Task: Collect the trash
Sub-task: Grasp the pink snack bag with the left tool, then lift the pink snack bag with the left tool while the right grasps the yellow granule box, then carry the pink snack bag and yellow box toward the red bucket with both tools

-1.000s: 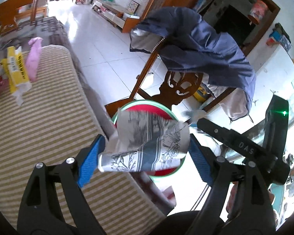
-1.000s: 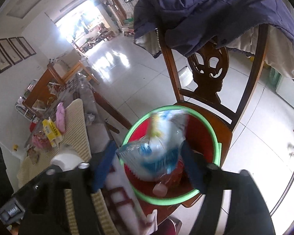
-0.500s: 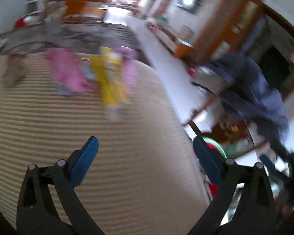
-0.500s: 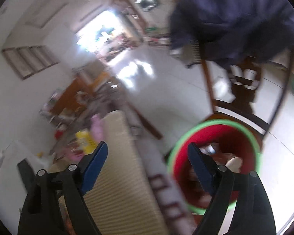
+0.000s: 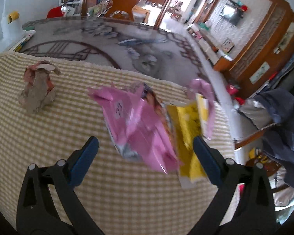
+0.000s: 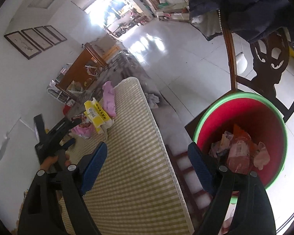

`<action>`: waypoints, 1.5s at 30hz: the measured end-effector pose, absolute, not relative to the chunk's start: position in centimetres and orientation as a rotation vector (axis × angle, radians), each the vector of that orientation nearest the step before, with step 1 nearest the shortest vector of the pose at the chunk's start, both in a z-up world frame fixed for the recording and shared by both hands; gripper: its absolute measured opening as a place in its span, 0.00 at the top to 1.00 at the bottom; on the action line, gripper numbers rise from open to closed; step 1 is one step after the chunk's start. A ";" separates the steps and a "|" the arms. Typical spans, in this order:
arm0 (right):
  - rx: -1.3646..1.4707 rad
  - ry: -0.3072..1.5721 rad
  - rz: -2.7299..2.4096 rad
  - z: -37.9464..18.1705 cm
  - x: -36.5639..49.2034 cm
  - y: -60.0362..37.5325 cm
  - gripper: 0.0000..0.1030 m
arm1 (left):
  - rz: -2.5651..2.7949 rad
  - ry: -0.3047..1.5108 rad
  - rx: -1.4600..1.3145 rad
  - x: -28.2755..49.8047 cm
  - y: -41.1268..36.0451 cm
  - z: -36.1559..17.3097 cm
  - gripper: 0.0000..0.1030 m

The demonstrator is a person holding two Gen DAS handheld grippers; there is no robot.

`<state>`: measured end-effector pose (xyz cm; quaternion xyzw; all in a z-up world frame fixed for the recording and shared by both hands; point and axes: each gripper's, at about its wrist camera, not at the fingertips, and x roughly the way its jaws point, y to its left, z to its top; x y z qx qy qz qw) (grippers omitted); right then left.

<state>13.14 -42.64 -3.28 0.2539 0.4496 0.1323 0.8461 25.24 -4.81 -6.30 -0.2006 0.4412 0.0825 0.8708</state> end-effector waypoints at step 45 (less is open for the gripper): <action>0.093 1.246 0.291 -9.7 30.3 -17.1 0.53 | 0.063 0.871 -0.409 3.1 0.0 -6.6 0.55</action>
